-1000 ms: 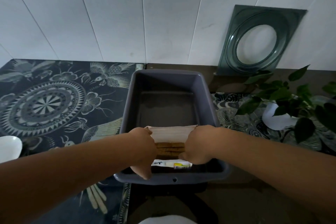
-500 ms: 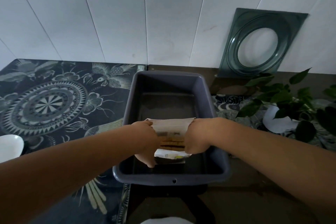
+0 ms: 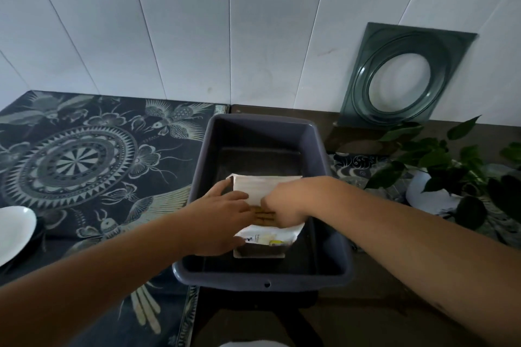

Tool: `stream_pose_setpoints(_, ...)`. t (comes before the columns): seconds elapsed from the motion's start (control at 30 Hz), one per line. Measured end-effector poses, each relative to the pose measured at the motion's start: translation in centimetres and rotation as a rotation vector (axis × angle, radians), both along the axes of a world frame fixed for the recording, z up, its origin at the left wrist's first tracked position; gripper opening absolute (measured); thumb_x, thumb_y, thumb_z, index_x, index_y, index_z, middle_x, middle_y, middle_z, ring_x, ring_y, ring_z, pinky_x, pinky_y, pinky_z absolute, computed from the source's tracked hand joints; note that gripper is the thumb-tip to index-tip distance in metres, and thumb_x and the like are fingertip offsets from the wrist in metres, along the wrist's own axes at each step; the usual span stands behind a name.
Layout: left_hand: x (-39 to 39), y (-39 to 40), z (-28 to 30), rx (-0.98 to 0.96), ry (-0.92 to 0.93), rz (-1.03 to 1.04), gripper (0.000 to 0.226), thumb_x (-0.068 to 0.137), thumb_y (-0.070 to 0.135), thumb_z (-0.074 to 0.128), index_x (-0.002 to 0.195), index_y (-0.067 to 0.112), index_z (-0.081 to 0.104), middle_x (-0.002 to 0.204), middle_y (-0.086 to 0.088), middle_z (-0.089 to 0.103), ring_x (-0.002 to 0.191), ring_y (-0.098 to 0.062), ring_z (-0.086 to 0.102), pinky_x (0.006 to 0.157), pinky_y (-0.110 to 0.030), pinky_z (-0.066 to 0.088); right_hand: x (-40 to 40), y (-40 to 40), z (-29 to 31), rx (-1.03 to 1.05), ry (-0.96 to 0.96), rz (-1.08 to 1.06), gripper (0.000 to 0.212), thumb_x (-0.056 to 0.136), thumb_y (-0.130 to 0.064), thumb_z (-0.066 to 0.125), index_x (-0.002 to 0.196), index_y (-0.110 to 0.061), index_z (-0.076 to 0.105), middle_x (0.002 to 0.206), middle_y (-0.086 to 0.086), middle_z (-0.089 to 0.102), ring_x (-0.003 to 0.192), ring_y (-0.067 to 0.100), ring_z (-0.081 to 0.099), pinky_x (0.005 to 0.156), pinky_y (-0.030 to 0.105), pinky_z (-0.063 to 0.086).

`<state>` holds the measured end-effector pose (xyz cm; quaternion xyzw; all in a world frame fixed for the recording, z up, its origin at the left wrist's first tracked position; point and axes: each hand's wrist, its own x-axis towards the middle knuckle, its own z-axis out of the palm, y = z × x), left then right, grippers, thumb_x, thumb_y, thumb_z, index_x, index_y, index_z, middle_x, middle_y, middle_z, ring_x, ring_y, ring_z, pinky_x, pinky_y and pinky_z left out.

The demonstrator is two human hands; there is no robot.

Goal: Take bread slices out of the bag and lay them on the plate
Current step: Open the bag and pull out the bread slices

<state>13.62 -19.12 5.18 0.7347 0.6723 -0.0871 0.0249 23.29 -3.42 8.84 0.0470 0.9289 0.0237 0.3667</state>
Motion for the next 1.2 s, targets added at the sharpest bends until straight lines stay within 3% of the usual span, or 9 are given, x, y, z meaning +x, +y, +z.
stream_pose_setpoints(0.1, 0.6, -1.3, -0.5, 0.078, -0.067, 0.083, 0.042, 0.089, 0.047, 0.058, 0.126, 0.027, 0.058, 0.137, 0.004, 0.058, 0.143, -0.025, 0.033, 0.116, -0.059, 0.012, -2.4, -1.0, -0.9, 0.003, -0.051, -0.029, 0.031, 0.095, -0.016, 0.055, 0.126, -0.010, 0.057, 0.102, 0.008, 0.061, 0.086, 0.024, 0.057, 0.078, 0.036, 0.046)
stream_pose_setpoints(0.2, 1.1, -2.0, -0.8, 0.285, -0.117, 0.099, 0.023, 0.084, 0.036, 0.068, 0.104, 0.026, 0.069, 0.112, 0.004, 0.070, 0.128, -0.026, 0.051, 0.107, -0.059, 0.031, -4.5, -1.7, -2.2, 0.017, -0.116, 0.013, 0.013, 0.090, -0.016, 0.059, 0.101, -0.013, 0.065, 0.091, 0.008, 0.060, 0.090, 0.027, 0.057, 0.089, 0.042, 0.048)
stream_pose_setpoints(0.53, 1.4, -2.3, -3.8, 0.539, -0.206, 0.168, 0.020, 0.078, 0.018, 0.074, 0.088, 0.030, 0.062, 0.104, 0.010, 0.068, 0.120, -0.024, 0.054, 0.096, -0.054, 0.029, -5.9, -2.4, -7.4, -0.133, -0.020, -0.391, 0.039, 0.099, -0.027, 0.053, 0.135, -0.012, 0.050, 0.135, 0.014, 0.053, 0.124, 0.032, 0.049, 0.108, 0.047, 0.037)
stream_pose_setpoints(0.7, 1.7, -2.1, -4.6, 0.554, -0.217, 0.197, 0.024, 0.078, 0.021, 0.072, 0.096, 0.031, 0.059, 0.114, 0.007, 0.063, 0.125, -0.024, 0.050, 0.094, -0.055, 0.034, -6.7, -4.3, -7.7, 0.023, 0.199, -0.315, 0.037, 0.099, -0.022, 0.051, 0.133, -0.007, 0.048, 0.137, 0.022, 0.051, 0.122, 0.038, 0.050, 0.101, 0.049, 0.039)
stream_pose_setpoints(0.73, 1.8, -2.1, -4.6, 0.560, -0.220, 0.210, 0.023, 0.079, 0.022, 0.070, 0.098, 0.030, 0.059, 0.116, 0.005, 0.061, 0.126, -0.024, 0.049, 0.093, -0.055, 0.035, -6.1, -5.8, -6.9, 0.156, 0.250, -0.441, 0.030, 0.101, -0.013, 0.046, 0.130, -0.005, 0.048, 0.133, 0.029, 0.049, 0.112, 0.043, 0.052, 0.091, 0.051, 0.042)
stream_pose_setpoints(0.77, 1.9, -2.2, -4.5, 0.558, -0.220, 0.221, 0.023, 0.079, 0.022, 0.069, 0.099, 0.029, 0.060, 0.118, 0.004, 0.061, 0.126, -0.024, 0.049, 0.093, -0.055, 0.037, -5.6, -7.7, -7.9, -0.106, 0.272, -0.711, 0.028, 0.100, -0.006, 0.041, 0.126, -0.008, 0.048, 0.127, 0.033, 0.049, 0.097, 0.045, 0.052, 0.079, 0.050, 0.040)
stream_pose_setpoints(0.83, 2.0, -2.2, -4.3, 0.538, -0.212, 0.242, 0.024, 0.078, 0.023, 0.071, 0.100, 0.027, 0.062, 0.118, 0.002, 0.062, 0.126, -0.025, 0.049, 0.091, -0.056, 0.040, -7.0, -9.5, -9.3, -0.150, 0.631, -0.875, 0.029, 0.097, -0.005, 0.039, 0.123, -0.010, 0.052, 0.119, 0.031, 0.051, 0.079, 0.039, 0.048, 0.071, 0.045, 0.037)
stream_pose_setpoints(1.0, 2.2, -2.4, -3.7, 0.469, -0.234, 0.289, 0.029, 0.079, 0.031, 0.070, 0.107, 0.028, 0.064, 0.115, 0.003, 0.061, 0.127, -0.026, 0.049, 0.094, -0.056, 0.043, -5.0, -0.7, -7.8, -0.175, 0.081, -0.281, 0.028, 0.099, -0.028, 0.048, 0.123, -0.016, 0.059, 0.134, 0.014, 0.059, 0.110, 0.027, 0.057, 0.099, 0.043, 0.043)
stream_pose_setpoints(1.2, 2.4, -2.1, -3.9, 0.435, -0.242, 0.247, 0.041, 0.080, 0.034, 0.067, 0.118, 0.027, 0.055, 0.134, -0.007, 0.054, 0.127, -0.030, 0.047, 0.091, -0.047, 0.045, -3.1, -1.0, -9.1, -0.151, 0.265, -0.175, 0.027, 0.097, -0.026, 0.048, 0.112, -0.010, 0.063, 0.119, 0.013, 0.067, 0.108, 0.030, 0.062, 0.090, 0.042, 0.048)
